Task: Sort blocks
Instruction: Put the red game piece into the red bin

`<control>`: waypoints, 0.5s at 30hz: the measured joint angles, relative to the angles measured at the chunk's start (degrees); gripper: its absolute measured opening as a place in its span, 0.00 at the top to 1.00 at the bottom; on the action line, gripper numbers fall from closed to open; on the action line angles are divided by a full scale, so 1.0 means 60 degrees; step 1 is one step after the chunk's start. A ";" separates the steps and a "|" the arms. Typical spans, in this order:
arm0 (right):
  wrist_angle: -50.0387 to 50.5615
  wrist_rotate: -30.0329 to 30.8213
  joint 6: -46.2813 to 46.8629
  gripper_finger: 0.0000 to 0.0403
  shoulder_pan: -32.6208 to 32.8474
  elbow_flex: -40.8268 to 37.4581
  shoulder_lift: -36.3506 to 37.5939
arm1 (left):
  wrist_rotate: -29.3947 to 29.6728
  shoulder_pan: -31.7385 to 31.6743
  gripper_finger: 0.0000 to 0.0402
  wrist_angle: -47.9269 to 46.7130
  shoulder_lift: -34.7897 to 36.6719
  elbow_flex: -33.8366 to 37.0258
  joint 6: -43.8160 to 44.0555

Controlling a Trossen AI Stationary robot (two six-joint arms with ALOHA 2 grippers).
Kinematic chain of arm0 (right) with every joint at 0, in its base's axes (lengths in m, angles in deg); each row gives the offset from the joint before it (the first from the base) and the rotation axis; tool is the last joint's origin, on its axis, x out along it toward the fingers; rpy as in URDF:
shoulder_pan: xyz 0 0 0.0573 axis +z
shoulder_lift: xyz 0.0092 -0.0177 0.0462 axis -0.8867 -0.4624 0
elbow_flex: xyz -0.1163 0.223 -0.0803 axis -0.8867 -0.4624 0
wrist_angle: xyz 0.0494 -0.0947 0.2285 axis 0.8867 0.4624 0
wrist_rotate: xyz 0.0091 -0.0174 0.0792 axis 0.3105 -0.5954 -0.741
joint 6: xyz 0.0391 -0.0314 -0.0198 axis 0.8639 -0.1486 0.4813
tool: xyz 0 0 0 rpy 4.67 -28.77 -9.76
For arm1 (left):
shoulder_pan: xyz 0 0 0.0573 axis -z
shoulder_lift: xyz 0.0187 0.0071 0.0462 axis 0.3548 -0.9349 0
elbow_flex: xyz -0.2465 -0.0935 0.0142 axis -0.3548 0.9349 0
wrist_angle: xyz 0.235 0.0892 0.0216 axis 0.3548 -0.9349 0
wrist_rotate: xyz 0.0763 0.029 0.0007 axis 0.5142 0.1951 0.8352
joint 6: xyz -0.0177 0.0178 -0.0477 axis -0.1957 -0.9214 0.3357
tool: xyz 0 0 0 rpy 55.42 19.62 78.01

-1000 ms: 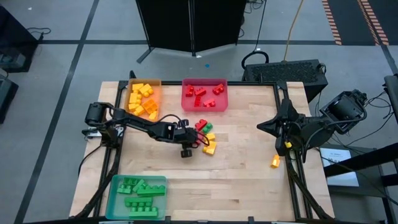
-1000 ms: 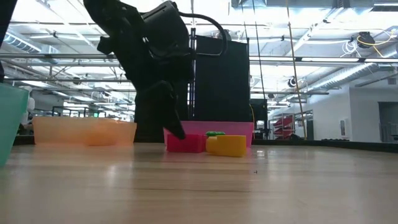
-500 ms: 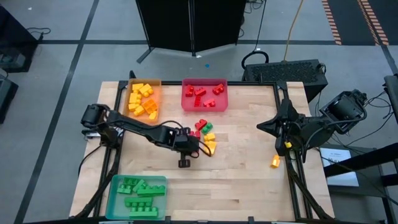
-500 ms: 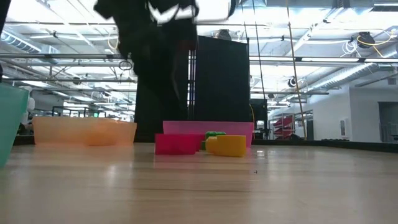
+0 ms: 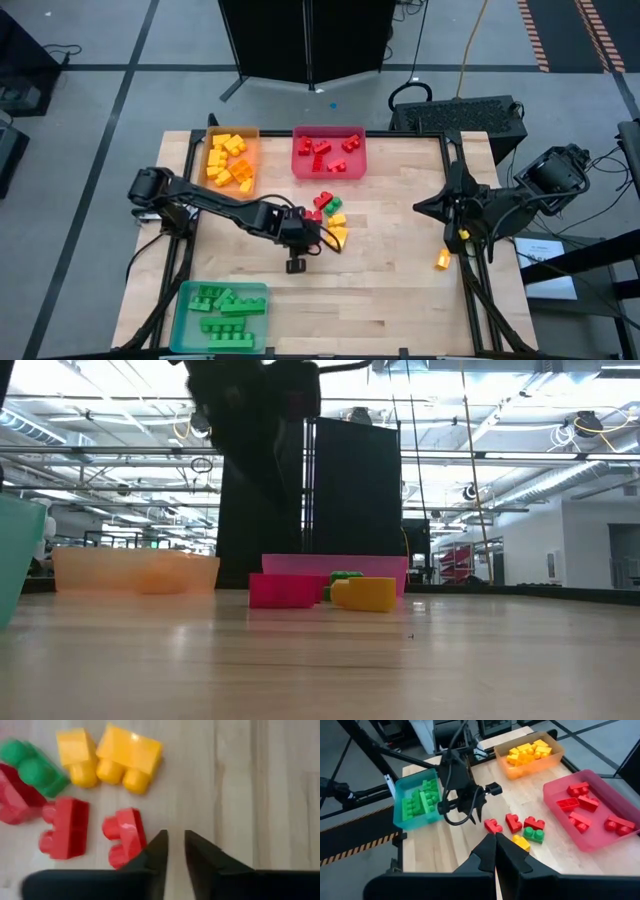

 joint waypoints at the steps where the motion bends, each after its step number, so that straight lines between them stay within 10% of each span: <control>1: -0.0005 -0.0022 -0.0004 1.00 0.0000 0.0000 0.0000 | -0.0016 0.0005 0.79 -0.0052 -0.0037 0.0000 0.0018; 15: 0.0142 -0.0040 -0.0029 1.00 0.0000 0.0003 0.0000 | 0.0629 0.0031 0.35 -0.0163 -0.0472 0.0003 0.0532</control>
